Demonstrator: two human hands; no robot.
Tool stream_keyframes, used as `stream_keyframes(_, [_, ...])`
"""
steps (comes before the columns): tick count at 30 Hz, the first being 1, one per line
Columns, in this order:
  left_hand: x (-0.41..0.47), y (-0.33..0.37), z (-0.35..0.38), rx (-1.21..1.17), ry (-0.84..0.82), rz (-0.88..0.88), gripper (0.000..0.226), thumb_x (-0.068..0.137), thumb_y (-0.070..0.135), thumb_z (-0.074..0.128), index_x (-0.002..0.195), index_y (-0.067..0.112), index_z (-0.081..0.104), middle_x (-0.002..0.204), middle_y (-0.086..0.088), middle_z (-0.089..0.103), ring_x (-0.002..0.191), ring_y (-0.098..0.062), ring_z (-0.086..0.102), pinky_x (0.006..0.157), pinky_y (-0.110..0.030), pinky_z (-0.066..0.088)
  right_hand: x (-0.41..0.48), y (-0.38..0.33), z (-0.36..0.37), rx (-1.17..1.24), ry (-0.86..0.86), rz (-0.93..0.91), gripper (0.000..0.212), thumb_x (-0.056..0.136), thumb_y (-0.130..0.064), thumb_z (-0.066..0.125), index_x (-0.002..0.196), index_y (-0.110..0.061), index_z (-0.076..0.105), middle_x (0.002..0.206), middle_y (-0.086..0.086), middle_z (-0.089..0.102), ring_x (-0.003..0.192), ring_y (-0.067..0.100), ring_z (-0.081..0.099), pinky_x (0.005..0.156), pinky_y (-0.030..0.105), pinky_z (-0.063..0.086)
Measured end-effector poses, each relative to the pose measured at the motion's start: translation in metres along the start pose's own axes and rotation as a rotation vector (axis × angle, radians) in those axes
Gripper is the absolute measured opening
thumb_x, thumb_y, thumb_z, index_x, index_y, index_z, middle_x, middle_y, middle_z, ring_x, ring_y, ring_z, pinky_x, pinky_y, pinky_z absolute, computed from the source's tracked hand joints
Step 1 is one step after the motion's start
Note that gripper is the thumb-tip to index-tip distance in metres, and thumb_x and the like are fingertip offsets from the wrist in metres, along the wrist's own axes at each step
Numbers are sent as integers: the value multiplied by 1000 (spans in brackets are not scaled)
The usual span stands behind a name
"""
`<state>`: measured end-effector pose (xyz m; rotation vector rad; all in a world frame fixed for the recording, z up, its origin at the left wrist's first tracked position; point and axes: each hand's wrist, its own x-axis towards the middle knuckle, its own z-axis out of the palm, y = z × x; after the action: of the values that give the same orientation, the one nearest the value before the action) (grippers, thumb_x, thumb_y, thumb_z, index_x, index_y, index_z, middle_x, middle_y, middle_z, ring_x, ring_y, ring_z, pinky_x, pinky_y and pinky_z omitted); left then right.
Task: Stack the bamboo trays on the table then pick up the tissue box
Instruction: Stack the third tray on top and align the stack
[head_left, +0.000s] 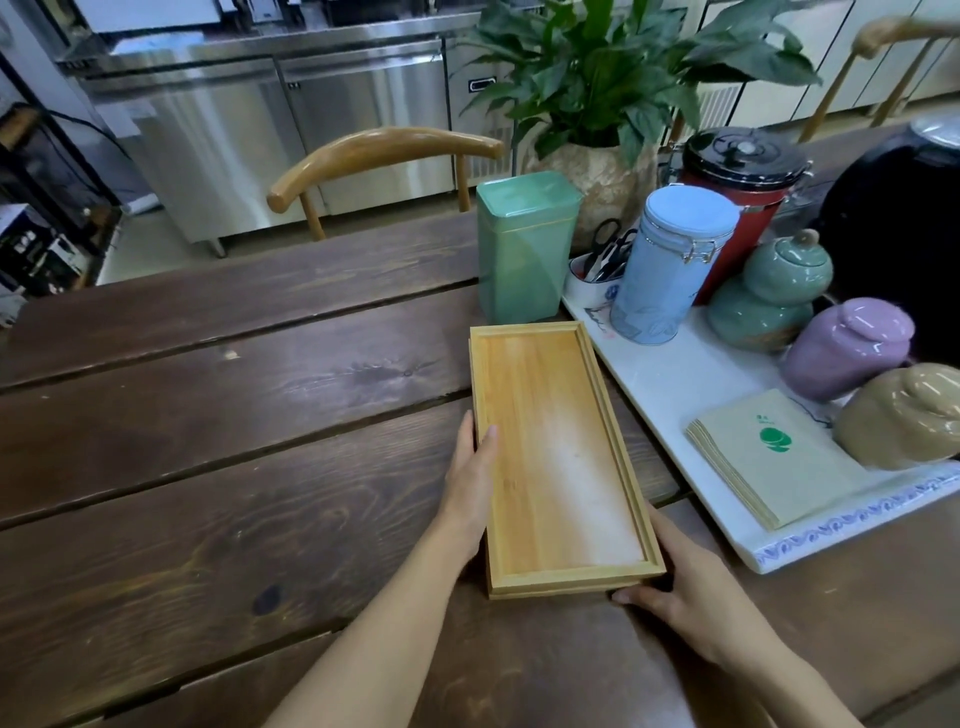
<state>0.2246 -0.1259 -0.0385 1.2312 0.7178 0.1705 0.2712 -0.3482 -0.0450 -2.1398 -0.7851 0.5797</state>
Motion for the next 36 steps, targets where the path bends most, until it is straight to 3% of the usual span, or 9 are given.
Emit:
stream_keyframes(5, [4, -4, 9, -98, 32, 19, 49, 99, 25, 38, 145, 35, 28, 142, 0, 49, 124, -19, 50, 102, -41, 42, 6, 6, -16, -119, -25, 38, 94, 63, -19, 80, 119, -68, 23, 90, -57, 51, 94, -31, 45, 78, -4, 32])
stream_keyframes(9, [7, -4, 22, -132, 55, 37, 48, 99, 21, 36, 144, 36, 29, 142, 2, 49, 125, -18, 49, 107, -43, 38, 13, 12, -29, -241, 10, 71, 62, 71, -11, 73, 106, -52, 43, 77, -22, 64, 87, 14, 64, 64, 15, 42])
stream_keyframes(13, [15, -8, 40, -142, 79, 30, 48, 100, 19, 35, 145, 36, 29, 144, 2, 47, 129, -19, 46, 110, -48, 34, 21, 23, -46, -396, 17, 93, 65, 72, -12, 70, 127, -31, 41, 92, 5, 68, 90, 30, 60, 67, 32, 41])
stream_keyframes(16, [20, -9, 52, -164, 91, 22, 51, 99, 17, 36, 147, 32, 26, 147, -1, 43, 132, -22, 43, 111, -49, 33, 28, 21, -56, -459, 61, 65, 45, 65, -4, 72, 103, -21, 54, 76, 2, 60, 81, 34, 56, 64, 31, 31])
stream_keyframes(21, [24, -11, 61, -186, 112, 17, 52, 98, 21, 38, 146, 36, 25, 148, 1, 41, 132, -20, 42, 111, -48, 32, 31, 29, -61, -554, 183, -13, 70, 39, 19, 78, 105, 4, 62, 69, 10, 60, 62, 43, 58, 56, 43, 42])
stream_keyframes(25, [26, -12, 68, -145, 144, 26, 51, 98, 24, 38, 144, 43, 25, 150, 6, 38, 134, -17, 38, 112, -48, 30, 32, 39, -68, -485, 191, -49, 58, 45, 18, 79, 99, 3, 64, 82, 15, 65, 73, 40, 58, 65, 39, 41])
stream_keyframes(30, [29, -11, 63, -63, 151, 37, 50, 96, 28, 43, 142, 42, 29, 147, 6, 41, 131, -17, 42, 110, -48, 34, 35, 44, -70, -370, 182, -44, 60, 47, 13, 81, 103, 0, 64, 90, 0, 55, 86, 32, 59, 75, 34, 39])
stream_keyframes(36, [73, 21, 52, -25, 165, 34, 49, 97, 33, 40, 144, 34, 27, 143, -3, 47, 128, -23, 46, 108, -50, 35, 35, 41, -67, -416, 121, -71, 70, 39, 1, 89, 104, 3, 63, 97, 16, 66, 88, 42, 62, 73, 48, 48])
